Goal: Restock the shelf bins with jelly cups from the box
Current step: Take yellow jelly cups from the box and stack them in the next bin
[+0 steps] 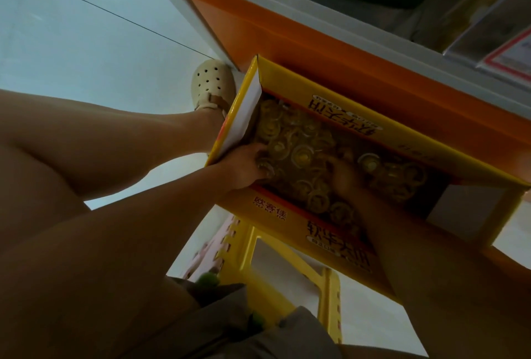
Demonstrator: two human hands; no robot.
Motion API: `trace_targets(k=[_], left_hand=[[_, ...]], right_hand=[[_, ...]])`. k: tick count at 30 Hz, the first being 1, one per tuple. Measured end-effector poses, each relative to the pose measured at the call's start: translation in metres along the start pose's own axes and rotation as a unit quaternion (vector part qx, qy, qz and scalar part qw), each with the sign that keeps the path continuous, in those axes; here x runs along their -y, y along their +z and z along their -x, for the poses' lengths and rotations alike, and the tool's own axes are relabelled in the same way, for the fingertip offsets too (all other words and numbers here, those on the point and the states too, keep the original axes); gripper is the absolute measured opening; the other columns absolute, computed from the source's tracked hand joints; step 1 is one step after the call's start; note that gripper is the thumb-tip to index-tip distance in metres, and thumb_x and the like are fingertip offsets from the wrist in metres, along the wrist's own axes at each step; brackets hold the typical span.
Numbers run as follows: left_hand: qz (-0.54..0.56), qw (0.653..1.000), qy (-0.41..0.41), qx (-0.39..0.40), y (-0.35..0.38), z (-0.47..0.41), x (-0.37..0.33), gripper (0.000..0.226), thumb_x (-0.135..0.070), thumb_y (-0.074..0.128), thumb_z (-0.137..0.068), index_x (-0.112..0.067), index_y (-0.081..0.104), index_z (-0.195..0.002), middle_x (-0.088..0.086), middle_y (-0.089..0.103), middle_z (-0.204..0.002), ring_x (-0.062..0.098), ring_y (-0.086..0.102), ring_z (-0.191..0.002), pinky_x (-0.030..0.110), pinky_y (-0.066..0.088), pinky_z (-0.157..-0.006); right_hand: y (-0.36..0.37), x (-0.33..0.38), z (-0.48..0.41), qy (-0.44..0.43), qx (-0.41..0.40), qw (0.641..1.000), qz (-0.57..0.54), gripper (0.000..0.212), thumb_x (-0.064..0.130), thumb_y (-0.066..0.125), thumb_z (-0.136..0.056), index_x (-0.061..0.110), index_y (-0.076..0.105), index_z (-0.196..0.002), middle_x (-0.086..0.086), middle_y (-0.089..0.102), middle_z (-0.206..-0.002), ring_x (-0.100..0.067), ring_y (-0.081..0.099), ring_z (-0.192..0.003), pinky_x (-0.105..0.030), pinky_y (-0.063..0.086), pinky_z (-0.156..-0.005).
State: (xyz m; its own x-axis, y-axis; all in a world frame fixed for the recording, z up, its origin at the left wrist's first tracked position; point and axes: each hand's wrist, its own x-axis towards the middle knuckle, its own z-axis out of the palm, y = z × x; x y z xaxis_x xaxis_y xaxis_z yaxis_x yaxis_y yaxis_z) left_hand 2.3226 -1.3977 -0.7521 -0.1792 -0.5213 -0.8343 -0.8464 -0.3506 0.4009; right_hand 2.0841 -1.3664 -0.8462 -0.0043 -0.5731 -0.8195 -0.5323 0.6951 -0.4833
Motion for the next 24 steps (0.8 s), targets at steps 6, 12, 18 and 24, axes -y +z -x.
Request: trace_targets(k=[6,12,18,24], left_hand=[[-0.049,0.999,0.003,-0.003,0.008,-0.018,0.004,0.049,-0.020,0.063,-0.092,-0.016,0.047,-0.138,0.008,0.049,-0.142,0.028,0.046,-0.130,0.038,0.038,-0.109],[-0.177,0.984,-0.006,0.017,0.022,-0.042,0.003,0.047,-0.025,0.043,-0.102,-0.012,0.035,-0.147,0.014,0.033,-0.153,0.032,0.034,-0.138,0.039,0.027,-0.114],[-0.184,0.983,0.014,0.000,0.030,-0.057,0.008,0.033,-0.015,0.044,-0.101,-0.007,0.057,-0.130,0.016,0.050,-0.141,0.032,0.045,-0.130,0.041,0.032,-0.112],[-0.173,0.985,-0.008,-0.002,0.019,-0.050,0.002,0.029,-0.009,0.047,-0.099,-0.011,0.065,-0.121,0.009,0.054,-0.137,0.026,0.048,-0.128,0.034,0.035,-0.109]], right_hand=[[-0.018,0.009,0.025,0.028,0.009,0.996,-0.079,0.052,0.007,0.062,-0.091,0.014,0.045,-0.139,-0.010,0.051,-0.133,-0.024,0.054,-0.115,-0.023,0.048,-0.087],[-0.043,-0.004,0.053,0.055,0.017,0.992,-0.108,0.048,0.014,0.068,-0.088,0.024,0.051,-0.132,-0.002,0.051,-0.132,-0.020,0.054,-0.112,-0.033,0.051,-0.079],[-0.036,-0.005,0.068,0.075,0.019,0.986,-0.147,0.046,0.013,0.068,-0.088,0.029,0.053,-0.127,-0.003,0.054,-0.131,-0.027,0.059,-0.113,-0.046,0.052,-0.094],[-0.029,0.007,0.070,0.070,0.020,0.979,-0.188,0.045,0.015,0.070,-0.086,0.035,0.053,-0.123,-0.003,0.052,-0.135,-0.025,0.059,-0.113,-0.041,0.053,-0.091]])
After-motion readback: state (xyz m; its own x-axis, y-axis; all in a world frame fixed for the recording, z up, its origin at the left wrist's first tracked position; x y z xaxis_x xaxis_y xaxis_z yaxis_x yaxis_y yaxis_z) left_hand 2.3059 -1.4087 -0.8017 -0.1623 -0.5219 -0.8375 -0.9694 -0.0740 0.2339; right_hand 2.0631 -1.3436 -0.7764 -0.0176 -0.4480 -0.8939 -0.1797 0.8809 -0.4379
